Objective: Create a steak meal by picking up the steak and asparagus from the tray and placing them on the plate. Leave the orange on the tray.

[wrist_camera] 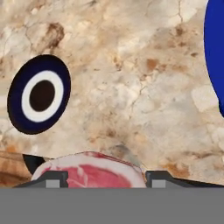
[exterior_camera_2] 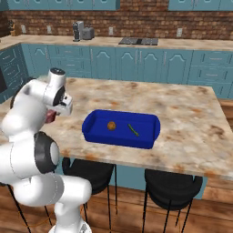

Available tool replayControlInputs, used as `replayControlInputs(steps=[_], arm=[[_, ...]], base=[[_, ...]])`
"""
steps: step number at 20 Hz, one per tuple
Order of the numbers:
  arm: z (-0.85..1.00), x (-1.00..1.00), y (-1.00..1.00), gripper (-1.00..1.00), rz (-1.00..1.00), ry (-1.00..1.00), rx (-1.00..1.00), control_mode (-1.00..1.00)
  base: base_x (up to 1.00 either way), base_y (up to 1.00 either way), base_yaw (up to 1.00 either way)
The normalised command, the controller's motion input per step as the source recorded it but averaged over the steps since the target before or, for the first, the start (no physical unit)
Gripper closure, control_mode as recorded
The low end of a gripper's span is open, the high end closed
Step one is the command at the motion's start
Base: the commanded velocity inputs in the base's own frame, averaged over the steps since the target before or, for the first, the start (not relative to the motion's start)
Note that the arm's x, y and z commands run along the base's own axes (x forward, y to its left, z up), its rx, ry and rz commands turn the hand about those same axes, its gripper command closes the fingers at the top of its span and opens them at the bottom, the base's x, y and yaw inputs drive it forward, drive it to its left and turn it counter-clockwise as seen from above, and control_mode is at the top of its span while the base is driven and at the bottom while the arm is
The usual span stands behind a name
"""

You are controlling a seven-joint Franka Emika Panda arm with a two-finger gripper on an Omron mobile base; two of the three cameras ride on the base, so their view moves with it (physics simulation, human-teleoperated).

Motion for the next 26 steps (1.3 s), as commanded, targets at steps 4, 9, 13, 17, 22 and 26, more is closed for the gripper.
replayControlInputs(steps=[4,9,13,17,22,26], arm=[[0.00,0.11,1.00,1.00,-0.03,0.00,-0.10,-1.00],[0.00,0.21,1.00,1.00,-0.03,0.00,-0.10,-1.00],[0.00,0.31,0.84,1.00,-0.01,0.00,-0.05,-1.00],[-0.07,0.31,0.64,1.00,0.00,0.00,-0.02,-1.00],[-0.30,0.22,0.41,1.00,0.00,-0.01,0.00,-1.00],[-0.47,0.22,0.30,1.00,0.00,0.00,0.00,-1.00]], base=[[0.00,0.00,0.00],[0.00,0.00,0.00],[0.00,0.00,0.00],[0.00,0.00,0.00],[0.00,0.00,0.00],[0.00,0.00,0.00]])
